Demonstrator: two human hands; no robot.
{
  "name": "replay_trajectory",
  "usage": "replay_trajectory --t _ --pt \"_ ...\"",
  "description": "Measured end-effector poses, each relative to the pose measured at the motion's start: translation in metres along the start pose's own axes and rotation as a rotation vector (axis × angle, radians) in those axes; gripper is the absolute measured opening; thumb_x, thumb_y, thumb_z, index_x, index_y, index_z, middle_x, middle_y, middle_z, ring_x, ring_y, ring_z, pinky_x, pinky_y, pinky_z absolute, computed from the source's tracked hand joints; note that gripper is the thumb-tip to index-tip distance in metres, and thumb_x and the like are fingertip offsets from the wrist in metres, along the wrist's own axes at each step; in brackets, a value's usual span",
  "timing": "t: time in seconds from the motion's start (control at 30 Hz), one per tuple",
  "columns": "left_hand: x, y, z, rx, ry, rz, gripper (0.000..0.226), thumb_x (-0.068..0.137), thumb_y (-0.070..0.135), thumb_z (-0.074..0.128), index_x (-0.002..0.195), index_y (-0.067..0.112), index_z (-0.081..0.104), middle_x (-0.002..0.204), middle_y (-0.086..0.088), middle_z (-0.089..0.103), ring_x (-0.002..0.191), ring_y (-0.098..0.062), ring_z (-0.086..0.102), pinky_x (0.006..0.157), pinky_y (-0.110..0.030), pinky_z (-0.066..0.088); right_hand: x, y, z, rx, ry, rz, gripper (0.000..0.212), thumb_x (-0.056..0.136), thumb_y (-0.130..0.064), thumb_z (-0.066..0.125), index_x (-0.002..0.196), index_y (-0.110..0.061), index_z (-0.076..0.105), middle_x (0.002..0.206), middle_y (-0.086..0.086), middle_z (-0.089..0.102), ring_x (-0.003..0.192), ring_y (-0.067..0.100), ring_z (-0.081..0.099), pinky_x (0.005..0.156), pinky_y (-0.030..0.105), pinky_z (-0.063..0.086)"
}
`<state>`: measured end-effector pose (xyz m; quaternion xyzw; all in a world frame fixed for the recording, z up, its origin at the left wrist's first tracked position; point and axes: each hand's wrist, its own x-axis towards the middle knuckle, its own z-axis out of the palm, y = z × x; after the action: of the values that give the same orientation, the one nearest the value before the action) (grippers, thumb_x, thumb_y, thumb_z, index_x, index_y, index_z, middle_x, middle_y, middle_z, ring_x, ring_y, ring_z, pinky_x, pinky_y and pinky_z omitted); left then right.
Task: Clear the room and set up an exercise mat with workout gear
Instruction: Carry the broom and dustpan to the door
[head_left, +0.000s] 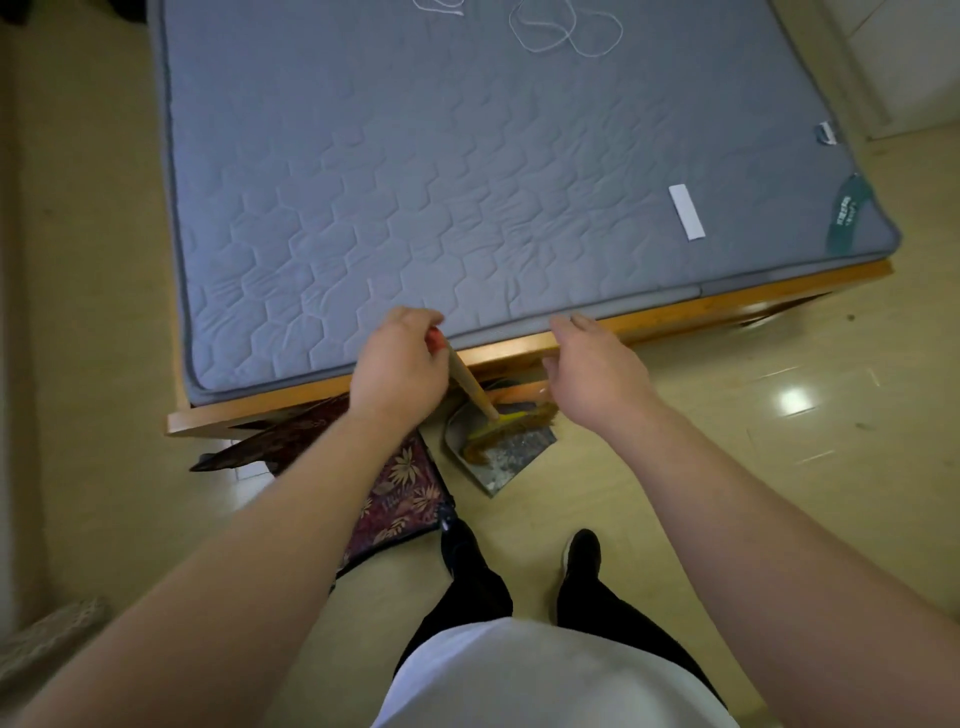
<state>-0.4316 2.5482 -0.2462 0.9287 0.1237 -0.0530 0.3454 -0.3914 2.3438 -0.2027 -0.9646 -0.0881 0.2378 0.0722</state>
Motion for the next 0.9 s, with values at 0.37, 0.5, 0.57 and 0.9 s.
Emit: replay_trajectory --t 0.37,0.5,0.57,0.9 --pt "-0.061 0.029 0.022 0.038 -0.197 0.011 0.030 0.091 0.021 0.069 0.120 0.024 0.070 0.112 0.005 0.068 0.101 -0.014 0.063 0.091 -0.032 0.054 0.021 0.019 0.056 -0.059 -0.233 0.060 0.036 0.097 -0.022 0.056 0.133 -0.022 0.060 0.132 0.006 0.059 0.117 0.029 0.060 0.092 0.041 0.054" --pt "-0.067 0.034 0.026 0.005 -0.263 -0.019 0.033 0.092 0.021 0.069 0.125 0.024 0.069 0.109 0.006 0.071 0.099 -0.010 0.064 0.092 -0.028 0.053 0.026 0.028 0.072 -0.080 -0.240 0.038 0.023 0.087 -0.009 0.061 0.105 -0.022 0.068 0.107 0.007 0.066 0.095 0.030 0.065 0.076 0.037 0.054" --pt "-0.067 0.037 0.031 -0.008 -0.280 0.000 0.033 0.092 0.023 0.070 0.124 0.025 0.069 0.107 0.005 0.072 0.097 -0.011 0.065 0.092 -0.030 0.054 0.026 0.034 0.078 -0.084 -0.259 0.027 0.022 0.086 -0.010 0.065 0.104 -0.023 0.069 0.102 0.006 0.067 0.092 0.030 0.065 0.071 0.034 0.050" --pt "-0.066 0.060 0.034 -0.084 -0.293 -0.087 0.026 0.089 0.024 0.072 0.114 0.031 0.069 0.098 0.013 0.065 0.085 -0.003 0.060 0.070 -0.014 0.049 0.003 0.051 0.063 0.134 -0.146 0.172 0.028 0.087 -0.011 0.064 0.108 -0.026 0.074 0.103 0.005 0.071 0.095 0.029 0.067 0.086 0.040 0.058"
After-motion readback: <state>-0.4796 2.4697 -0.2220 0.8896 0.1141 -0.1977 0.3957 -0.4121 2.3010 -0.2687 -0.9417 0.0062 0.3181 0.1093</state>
